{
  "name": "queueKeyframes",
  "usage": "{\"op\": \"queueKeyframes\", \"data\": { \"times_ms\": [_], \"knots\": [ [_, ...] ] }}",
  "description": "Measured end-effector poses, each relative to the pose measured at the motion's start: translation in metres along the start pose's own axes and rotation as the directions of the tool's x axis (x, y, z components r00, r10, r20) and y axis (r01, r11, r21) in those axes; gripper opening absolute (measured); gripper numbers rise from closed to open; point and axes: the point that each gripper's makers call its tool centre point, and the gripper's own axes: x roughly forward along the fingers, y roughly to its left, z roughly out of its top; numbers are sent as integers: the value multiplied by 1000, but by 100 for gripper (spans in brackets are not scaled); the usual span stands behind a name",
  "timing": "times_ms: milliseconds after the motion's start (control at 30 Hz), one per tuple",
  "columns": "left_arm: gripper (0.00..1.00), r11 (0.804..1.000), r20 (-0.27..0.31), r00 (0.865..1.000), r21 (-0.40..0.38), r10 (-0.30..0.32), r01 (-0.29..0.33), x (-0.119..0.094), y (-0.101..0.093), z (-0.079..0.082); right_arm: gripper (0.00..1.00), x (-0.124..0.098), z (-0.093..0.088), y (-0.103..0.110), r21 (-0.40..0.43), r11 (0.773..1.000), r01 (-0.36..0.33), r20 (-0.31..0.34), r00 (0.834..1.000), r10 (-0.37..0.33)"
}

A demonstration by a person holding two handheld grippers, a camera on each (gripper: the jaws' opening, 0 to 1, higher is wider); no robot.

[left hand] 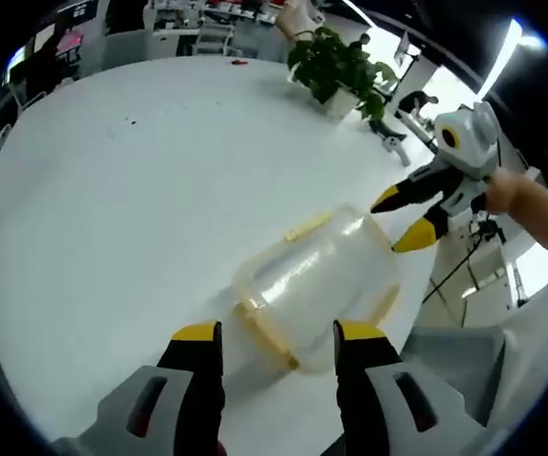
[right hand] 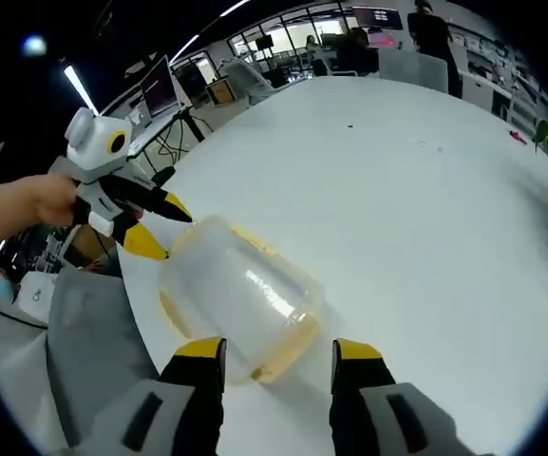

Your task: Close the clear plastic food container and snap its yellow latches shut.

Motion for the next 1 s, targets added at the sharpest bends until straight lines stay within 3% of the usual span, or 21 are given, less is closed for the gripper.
{"op": "queueKeyframes", "data": {
  "times_ms": [267,367,1000],
  "knots": [
    [44,999,-16,1000,-38,0,-1,8,-3,-7,42,5,0,-1,33,999,36,-12,999,-35],
    [43,999,-23,1000,-40,1,-2,10,-3,-7,41,6,-3,3,64,998,9,-16,1000,-8],
    [40,998,-42,999,-63,18,-20,17,-12,-8,40,17,-2,11,46,999,12,-49,999,-10]
  ]
}}
